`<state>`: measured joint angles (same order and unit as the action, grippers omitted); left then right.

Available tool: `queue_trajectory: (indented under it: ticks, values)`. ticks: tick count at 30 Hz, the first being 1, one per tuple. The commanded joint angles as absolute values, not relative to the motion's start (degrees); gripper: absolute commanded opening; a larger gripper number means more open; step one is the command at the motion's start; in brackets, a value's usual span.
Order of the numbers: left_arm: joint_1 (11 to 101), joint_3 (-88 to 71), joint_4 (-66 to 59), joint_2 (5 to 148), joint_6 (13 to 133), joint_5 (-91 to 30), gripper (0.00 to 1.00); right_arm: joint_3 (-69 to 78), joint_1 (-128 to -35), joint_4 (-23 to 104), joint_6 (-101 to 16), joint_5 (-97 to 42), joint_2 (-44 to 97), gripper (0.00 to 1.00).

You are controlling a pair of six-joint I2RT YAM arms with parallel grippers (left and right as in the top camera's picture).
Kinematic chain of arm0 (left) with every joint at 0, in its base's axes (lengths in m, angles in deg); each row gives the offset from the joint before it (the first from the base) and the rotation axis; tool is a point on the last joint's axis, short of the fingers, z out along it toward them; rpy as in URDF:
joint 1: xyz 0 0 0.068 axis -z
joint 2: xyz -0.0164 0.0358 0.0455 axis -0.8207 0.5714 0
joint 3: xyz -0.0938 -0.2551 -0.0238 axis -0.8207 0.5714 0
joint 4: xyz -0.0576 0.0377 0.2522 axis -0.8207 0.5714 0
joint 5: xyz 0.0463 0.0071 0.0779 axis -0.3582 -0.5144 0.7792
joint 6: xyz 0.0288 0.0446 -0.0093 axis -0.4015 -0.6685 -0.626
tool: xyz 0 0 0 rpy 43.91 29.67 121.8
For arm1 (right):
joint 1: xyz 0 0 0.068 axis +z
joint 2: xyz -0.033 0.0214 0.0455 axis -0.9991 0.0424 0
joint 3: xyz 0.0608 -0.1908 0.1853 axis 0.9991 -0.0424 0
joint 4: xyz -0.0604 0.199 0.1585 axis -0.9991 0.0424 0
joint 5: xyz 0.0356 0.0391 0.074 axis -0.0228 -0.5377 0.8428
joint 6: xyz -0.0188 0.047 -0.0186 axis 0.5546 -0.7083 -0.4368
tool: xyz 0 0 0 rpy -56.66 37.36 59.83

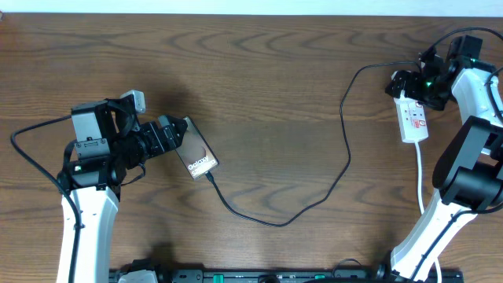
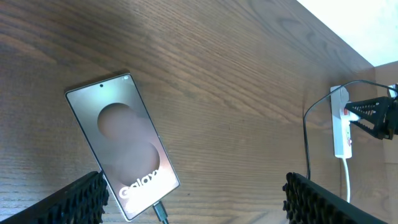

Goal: Plug charger to phone and switch on socket

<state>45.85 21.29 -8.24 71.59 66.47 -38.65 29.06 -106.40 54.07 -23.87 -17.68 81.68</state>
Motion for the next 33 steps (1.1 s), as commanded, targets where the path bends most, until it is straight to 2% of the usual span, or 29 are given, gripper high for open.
queue_trajectory:
  ticks: [1, 11, 33]
  values:
    - [45.85, 21.27, -8.16, 71.42, 65.49, -38.32, 0.89, 26.44, -104.02, 55.56, -25.82, -10.05, 83.08, 0.99]
    - [45.85, 21.27, -8.13, 71.42, 65.49, -38.34, 0.89, 26.73, -104.17, 55.82, -26.26, -17.28, 83.05, 0.99]
    - [45.85, 21.27, -8.11, 71.42, 65.49, -38.34, 0.89, 32.06, -105.15, 60.37, -26.23, -17.35, 83.03, 0.99]
